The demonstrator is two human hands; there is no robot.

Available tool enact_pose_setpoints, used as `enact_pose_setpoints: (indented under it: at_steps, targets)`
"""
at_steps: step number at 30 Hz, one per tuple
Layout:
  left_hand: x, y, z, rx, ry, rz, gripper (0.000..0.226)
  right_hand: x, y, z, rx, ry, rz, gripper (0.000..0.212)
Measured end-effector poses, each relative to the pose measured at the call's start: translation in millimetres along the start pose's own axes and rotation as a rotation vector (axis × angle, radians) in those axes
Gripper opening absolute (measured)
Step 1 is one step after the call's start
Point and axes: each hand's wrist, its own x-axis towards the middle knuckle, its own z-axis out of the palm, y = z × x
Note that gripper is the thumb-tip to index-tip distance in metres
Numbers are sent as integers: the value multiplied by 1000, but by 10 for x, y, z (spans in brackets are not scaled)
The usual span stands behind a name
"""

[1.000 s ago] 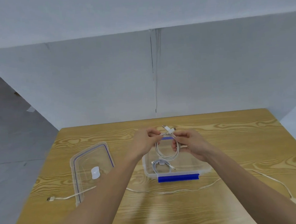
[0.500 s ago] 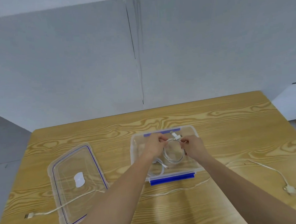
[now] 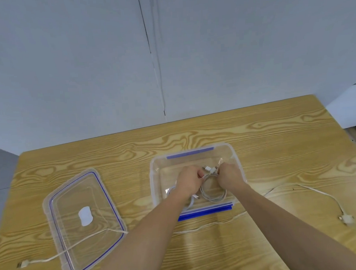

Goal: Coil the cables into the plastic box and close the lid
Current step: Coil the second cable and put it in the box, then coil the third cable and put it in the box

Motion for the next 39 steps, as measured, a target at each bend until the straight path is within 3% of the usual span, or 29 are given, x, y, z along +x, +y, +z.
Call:
enact_pose_setpoints:
  at_steps: [4,12,14,19,23,28,34,39]
  targets:
    - [-35,8,-4,132,-16,13,11,-33,-30,41,-33,14,15,9]
    - [-308,26,-142,285,15,124,23,-222,8,41,-1,44,-119,21]
    - [-414,49,-176,393,87,151,26,-341,-4,16,-48,110,-204,15]
    - [-753,18,-212,644,386,169,33,-637,-125,74,-228,346,-435,29]
    - [-1048,-71,-319,667,485,103,15,-834,-279,148,-256,428,-578,12]
    - [-1444,-366,-425,629,606,64,11,-1069,-516,345,-259,491,-762,11]
    - [-1930,-880,-598,616,665,-48,14,-1368,-988,662,-353,440,-902,22]
    - [-2258,-1365,-784,569,651,-156,15,-1524,-1368,956,-447,297,-925,27]
